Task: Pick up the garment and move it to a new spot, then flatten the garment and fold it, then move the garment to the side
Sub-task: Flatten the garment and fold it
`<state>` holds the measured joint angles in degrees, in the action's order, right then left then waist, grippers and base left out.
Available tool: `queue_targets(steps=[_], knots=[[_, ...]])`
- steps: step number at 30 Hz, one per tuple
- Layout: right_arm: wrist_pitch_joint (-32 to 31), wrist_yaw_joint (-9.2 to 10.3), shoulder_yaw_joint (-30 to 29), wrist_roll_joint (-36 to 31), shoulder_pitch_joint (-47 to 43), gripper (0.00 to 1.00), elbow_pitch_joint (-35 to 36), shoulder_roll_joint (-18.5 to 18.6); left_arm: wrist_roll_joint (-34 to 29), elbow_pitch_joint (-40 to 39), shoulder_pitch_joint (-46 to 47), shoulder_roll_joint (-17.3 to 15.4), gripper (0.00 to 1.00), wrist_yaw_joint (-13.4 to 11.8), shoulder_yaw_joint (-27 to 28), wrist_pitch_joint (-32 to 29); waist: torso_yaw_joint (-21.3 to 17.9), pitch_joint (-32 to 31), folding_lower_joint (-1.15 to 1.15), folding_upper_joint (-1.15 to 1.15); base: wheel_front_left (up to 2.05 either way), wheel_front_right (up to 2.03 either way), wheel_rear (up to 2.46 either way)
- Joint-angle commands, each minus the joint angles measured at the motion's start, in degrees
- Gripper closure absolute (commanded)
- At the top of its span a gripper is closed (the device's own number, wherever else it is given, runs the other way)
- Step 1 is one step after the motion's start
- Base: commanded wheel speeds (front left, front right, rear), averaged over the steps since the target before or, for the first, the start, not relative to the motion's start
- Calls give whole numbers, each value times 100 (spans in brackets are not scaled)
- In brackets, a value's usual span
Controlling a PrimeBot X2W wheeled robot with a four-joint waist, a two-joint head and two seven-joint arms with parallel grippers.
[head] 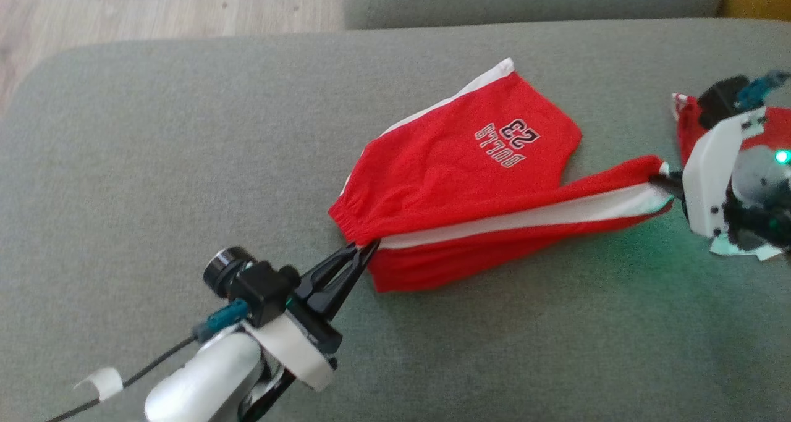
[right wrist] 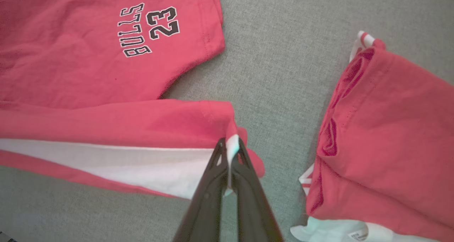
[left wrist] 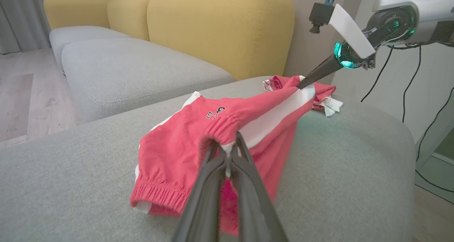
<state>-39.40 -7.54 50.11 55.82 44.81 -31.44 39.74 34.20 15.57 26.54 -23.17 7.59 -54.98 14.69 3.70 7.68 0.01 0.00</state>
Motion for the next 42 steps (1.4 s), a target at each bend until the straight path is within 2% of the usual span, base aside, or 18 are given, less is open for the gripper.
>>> queue_targets(steps=[1, 8, 18, 25, 39, 40, 41, 42], knots=[[-69, 5, -111, -71, 221, 100, 38, 35, -66, -119, 351, -66, 100, -10, 290, 30, 96, 127, -1, 0, 0, 0, 0], [-609, 5, -359, -360, 833, 100, -413, -142, -157, -113, 659, 114, 100, -10, 320, 30, 422, 490, -1, 0, 0, 0, 0], [-1027, 5, -716, -762, 1511, 100, -1043, -503, -331, -118, 894, 427, 100, -10, 428, 30, 870, 833, -1, 0, 0, 0, 0], [-1088, 5, -935, -1025, 1848, 100, -1423, -683, -504, 27, 1120, 729, 100, -10, 557, 30, 1078, 1081, -1, 0, 0, 0, 0], [-958, 5, -1092, -1376, 2283, 100, -1690, -809, -850, 1029, 1686, 1215, 100, -10, 828, 30, 1253, 1513, -1, 0, 0, 0, 0], [-898, 5, -1083, -1410, 2315, 63, -1666, -809, -844, 1098, 1710, 1240, 100, -10, 827, 30, 1266, 1538, -1, 0, 0, 0, 0], [-835, 5, -1095, -1433, 2341, 0, -1670, -812, -825, 1168, 1731, 1268, 100, -10, 818, 30, 1278, 1558, -1, 0, 0, 0, 0], [-748, 5, -1100, -1461, 2366, 0, -1665, -819, -773, 1250, 1743, 1301, 87, -10, 806, 30, 1289, 1572, -1, 0, 0, 0, 0]])
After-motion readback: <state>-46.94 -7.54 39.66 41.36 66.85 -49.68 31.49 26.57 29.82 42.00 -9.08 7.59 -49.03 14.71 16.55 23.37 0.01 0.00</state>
